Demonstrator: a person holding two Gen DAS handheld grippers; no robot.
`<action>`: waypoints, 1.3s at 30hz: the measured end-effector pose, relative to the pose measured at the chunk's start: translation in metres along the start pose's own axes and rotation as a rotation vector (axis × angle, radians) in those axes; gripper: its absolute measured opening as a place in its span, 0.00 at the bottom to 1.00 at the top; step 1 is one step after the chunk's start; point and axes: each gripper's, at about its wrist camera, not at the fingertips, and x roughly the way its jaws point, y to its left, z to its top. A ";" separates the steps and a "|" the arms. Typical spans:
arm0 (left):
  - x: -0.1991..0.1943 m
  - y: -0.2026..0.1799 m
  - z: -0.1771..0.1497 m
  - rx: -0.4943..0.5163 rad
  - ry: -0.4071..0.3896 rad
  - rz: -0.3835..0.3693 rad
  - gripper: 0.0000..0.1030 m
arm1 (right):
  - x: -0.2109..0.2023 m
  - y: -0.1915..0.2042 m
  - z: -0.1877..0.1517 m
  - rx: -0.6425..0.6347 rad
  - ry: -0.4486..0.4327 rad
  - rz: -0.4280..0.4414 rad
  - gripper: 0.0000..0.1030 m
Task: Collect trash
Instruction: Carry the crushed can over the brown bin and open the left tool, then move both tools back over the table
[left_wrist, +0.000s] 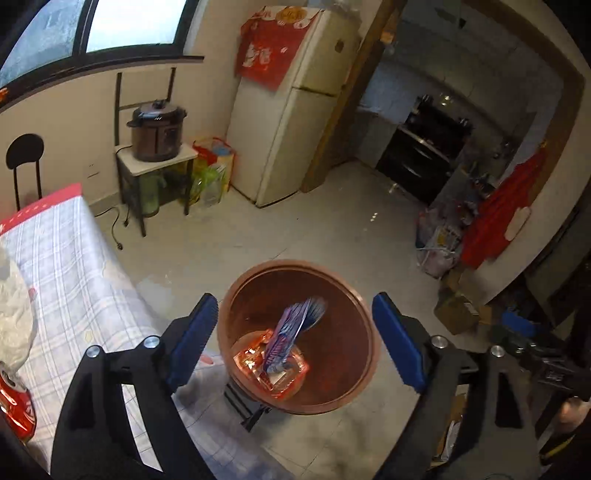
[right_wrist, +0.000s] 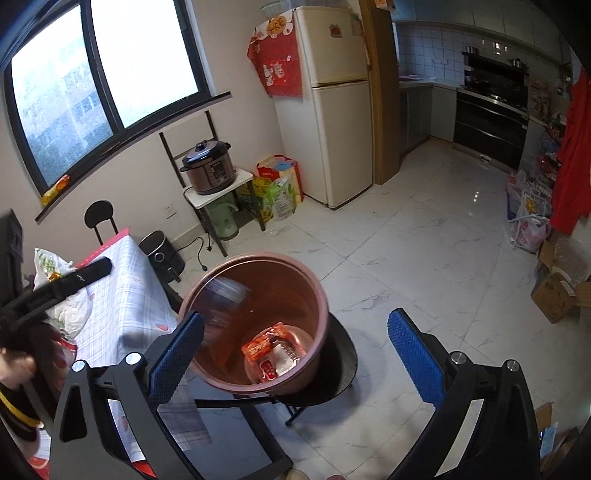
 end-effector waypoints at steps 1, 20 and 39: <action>-0.004 0.001 -0.001 -0.003 -0.009 0.006 0.94 | 0.000 -0.002 0.001 0.004 -0.003 -0.001 0.95; -0.204 0.145 -0.104 -0.320 -0.093 0.532 0.94 | 0.043 0.081 -0.004 -0.074 0.047 0.106 0.95; -0.408 0.312 -0.267 -0.594 -0.168 0.744 0.94 | 0.020 0.364 -0.086 -0.415 0.164 0.318 0.95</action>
